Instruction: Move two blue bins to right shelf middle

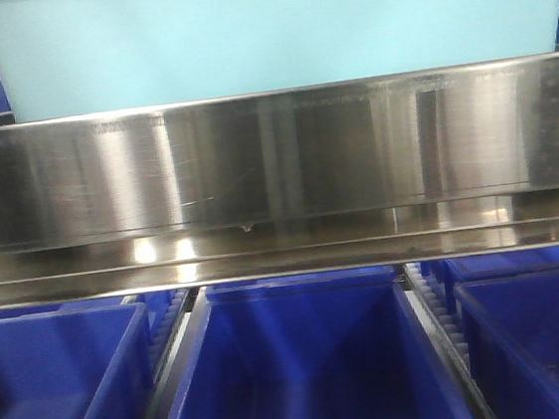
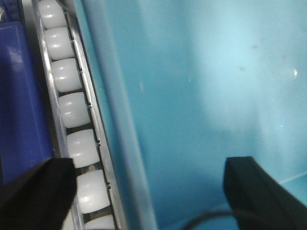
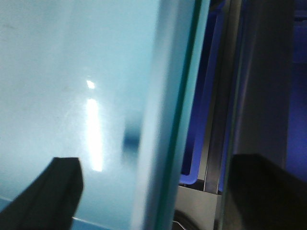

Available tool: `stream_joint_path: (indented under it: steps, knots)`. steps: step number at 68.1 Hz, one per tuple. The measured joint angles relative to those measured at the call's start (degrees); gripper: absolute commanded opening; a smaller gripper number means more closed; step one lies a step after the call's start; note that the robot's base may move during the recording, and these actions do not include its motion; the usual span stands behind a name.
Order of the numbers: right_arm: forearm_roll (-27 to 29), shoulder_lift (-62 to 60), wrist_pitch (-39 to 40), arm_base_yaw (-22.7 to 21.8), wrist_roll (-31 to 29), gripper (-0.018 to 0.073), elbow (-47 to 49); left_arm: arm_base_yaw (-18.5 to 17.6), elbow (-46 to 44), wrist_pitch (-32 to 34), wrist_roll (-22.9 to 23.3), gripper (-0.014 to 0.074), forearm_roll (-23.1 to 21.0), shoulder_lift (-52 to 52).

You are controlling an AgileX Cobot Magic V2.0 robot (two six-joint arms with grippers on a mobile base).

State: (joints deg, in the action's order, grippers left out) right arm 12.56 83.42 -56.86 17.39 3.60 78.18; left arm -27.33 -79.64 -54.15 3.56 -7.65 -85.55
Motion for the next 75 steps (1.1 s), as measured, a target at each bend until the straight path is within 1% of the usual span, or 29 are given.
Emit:
stream_joint_path:
  steps: [2,4,5,6,7,8,9,11,12,14,15,16,17,22,53,64,75]
  knots:
    - [0.05,-0.13,0.27,0.0,0.0,0.026,-0.39,0.0,0.0,0.0,0.0,0.036,-0.24,-0.11]
    - [0.15,-0.24,0.81,0.0,0.0,0.0193,-0.67,0.08,0.0,0.0,0.0,0.029,-0.65,-0.11]
    - [0.27,-0.33,1.1,0.0,0.11,0.0175,-0.84,0.08,0.0,0.0,0.0,0.0261,-0.96,-0.11]
    - [0.27,-0.28,1.22,0.0,0.09,0.0123,-0.98,0.08,0.0,0.0,0.0,0.0246,-1.23,-0.11]
    - [0.38,-0.36,1.44,0.0,0.09,0.0088,-1.13,0.08,0.0,0.0,0.0,0.0215,-1.36,-0.11]
    - [0.38,-0.36,1.63,0.0,0.09,0.0071,-1.33,0.08,0.0,0.19,0.0,0.0183,-1.59,-0.11]
    - [0.51,-0.36,1.76,0.0,0.09,0.0037,-1.29,0.08,0.0,0.14,0.43,0.0133,-1.76,-0.11]
    - [0.64,-0.41,1.87,0.0,0.09,-0.0044,-1.55,0.08,0.0,0.25,0.64,0.0083,-1.6,-0.11]
    - [0.8,-0.51,2.02,0.0,0.13,-0.006,-1.57,0.08,0.0,0.25,0.81,0.0049,-1.5,-0.11]
    - [0.83,-0.67,2.2,0.0,-0.14,-0.0119,-1.73,0.08,0.0,0.25,0.93,-0.0018,-1.64,-0.11]
    - [0.96,-0.65,2.16,0.0,-0.13,-0.0147,-1.84,0.08,0.0,0.25,0.93,-0.0036,-1.66,-0.11]
    - [1.08,-0.65,2.16,0.0,-0.04,-0.0169,-1.83,0.22,0.0,0.13,1.01,-0.0086,-1.66,-0.14]
    - [1.08,-0.65,2.16,0.0,-0.04,-0.0166,-1.83,0.22,0.0,0.13,1.12,-0.0116,-1.66,-0.14]
    - [1.16,-0.65,2.16,0.0,0.0,-0.0153,-1.87,0.35,0.0,0.13,1.12,-0.0111,-1.76,-0.14]
    - [1.22,-1.55,3.05,0.0,0.12,-0.0154,-2.35,0.35,-0.45,-0.32,1.22,-0.0111,-1.79,-0.14]
    - [1.22,-2.92,1.01,0.04,0.5,-0.0154,-2.09,0.35,-3.09,-2.31,1.47,-0.0111,-1.56,0.32]
    - [0.99,-3.8,-0.99,0.04,0.8,-0.0154,2.27,0.35,-7.53,-4.07,2.2,-0.0111,-0.97,1.55]
